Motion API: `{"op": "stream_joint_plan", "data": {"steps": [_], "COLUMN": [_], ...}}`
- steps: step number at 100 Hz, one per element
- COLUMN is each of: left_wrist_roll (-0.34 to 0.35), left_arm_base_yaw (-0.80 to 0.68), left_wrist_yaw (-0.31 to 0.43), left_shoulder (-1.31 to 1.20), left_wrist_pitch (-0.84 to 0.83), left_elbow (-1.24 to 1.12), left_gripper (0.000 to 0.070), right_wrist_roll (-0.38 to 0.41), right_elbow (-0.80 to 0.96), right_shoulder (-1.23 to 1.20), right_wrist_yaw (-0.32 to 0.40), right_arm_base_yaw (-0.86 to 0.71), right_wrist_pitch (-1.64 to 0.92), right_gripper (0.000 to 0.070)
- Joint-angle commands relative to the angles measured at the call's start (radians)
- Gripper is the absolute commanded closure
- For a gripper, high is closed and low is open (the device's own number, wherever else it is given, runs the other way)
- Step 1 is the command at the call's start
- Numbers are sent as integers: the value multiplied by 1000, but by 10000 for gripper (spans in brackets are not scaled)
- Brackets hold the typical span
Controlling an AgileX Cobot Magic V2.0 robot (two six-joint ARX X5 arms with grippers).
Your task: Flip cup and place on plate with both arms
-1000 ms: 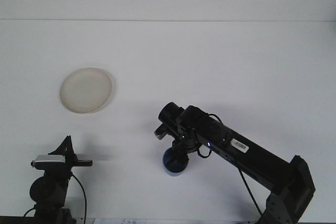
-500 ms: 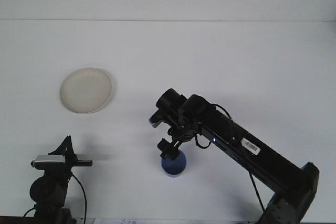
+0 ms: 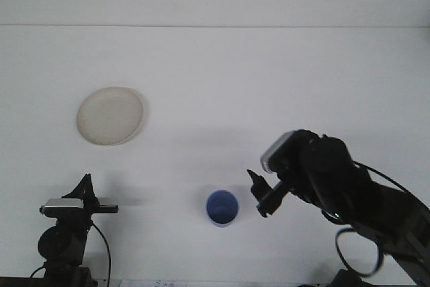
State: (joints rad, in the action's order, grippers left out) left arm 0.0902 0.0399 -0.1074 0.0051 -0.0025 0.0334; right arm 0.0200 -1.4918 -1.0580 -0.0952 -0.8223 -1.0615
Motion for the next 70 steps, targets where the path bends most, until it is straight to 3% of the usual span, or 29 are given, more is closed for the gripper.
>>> {"op": "stream_joint_plan", "data": {"steps": [1,21,43,70], "left_wrist_roll": [-5,-5,-5,-25], "left_arm_base_yaw": [0,0,0,0], "left_wrist_yaw": [-1,-1,-1,-1], "left_shoulder": [-2,-2,-2,-2], "left_wrist_pitch": [11,11,11,11], "left_elbow": [-19,-19,-19,-19], "left_gripper": [685,684,685,685], "right_wrist_roll": [51,116,110,87], "right_elbow": [134,570,843,884], "right_shoulder": [114,480,778,869], "right_wrist_yaw": [-55,-217,-221,-223], "right_arm_base_yaw": [-10,-10,-10,-10], "right_wrist_pitch": [85,332,526,534], "right_gripper": [140,140,140,140]}}
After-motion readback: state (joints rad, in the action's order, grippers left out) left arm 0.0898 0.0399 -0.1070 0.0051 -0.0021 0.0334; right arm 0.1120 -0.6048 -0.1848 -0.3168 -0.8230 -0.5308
